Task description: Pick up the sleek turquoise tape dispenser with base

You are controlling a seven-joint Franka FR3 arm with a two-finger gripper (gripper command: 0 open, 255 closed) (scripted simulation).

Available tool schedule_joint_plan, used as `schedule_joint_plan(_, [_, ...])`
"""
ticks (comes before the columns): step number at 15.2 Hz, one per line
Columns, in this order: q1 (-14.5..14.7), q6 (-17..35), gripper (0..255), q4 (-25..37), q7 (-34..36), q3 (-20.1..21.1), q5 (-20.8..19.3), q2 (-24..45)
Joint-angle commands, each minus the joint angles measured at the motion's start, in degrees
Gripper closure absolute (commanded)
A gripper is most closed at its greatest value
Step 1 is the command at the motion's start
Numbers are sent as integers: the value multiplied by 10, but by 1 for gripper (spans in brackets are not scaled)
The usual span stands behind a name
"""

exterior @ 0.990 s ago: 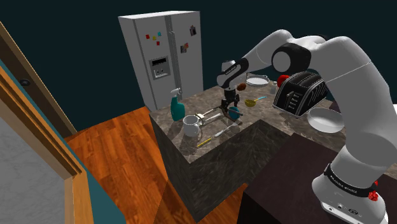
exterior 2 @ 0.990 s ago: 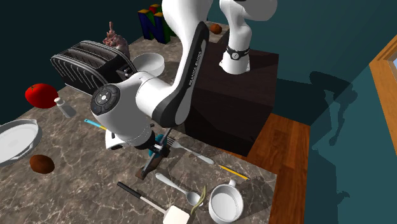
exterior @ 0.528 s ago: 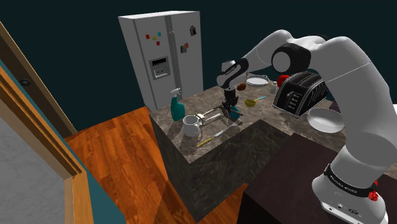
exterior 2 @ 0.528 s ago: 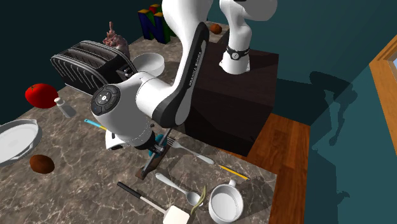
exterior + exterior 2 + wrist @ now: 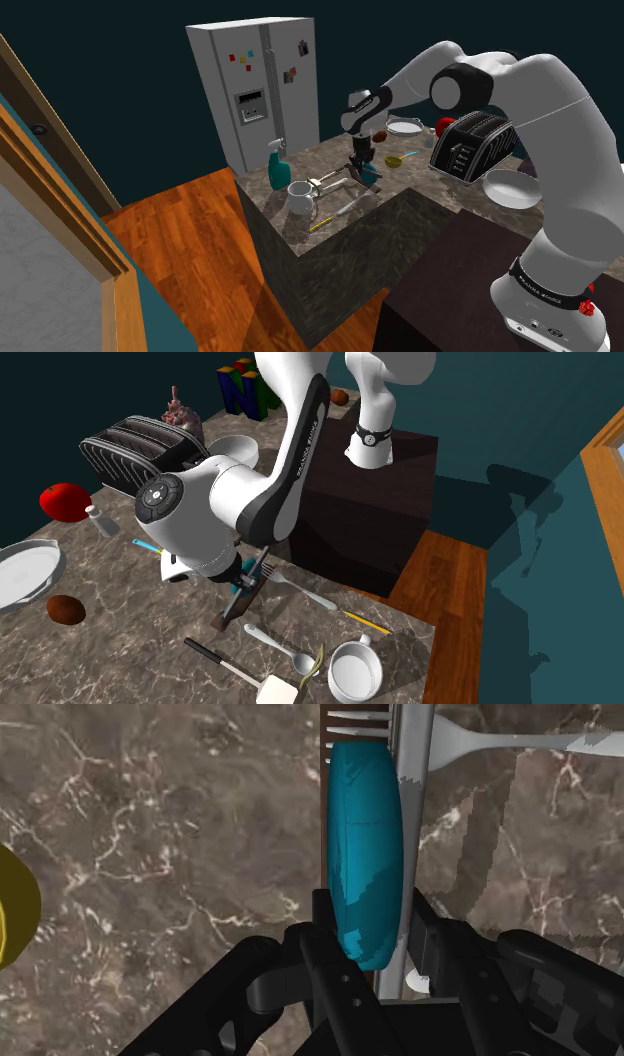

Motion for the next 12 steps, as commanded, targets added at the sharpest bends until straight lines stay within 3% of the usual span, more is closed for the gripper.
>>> schedule_joint_plan(1, [1, -10, 255, -1, 0, -1, -1, -12])
schedule_joint_plan(12, [2, -55, 255, 0, 1, -3, -4, -55])
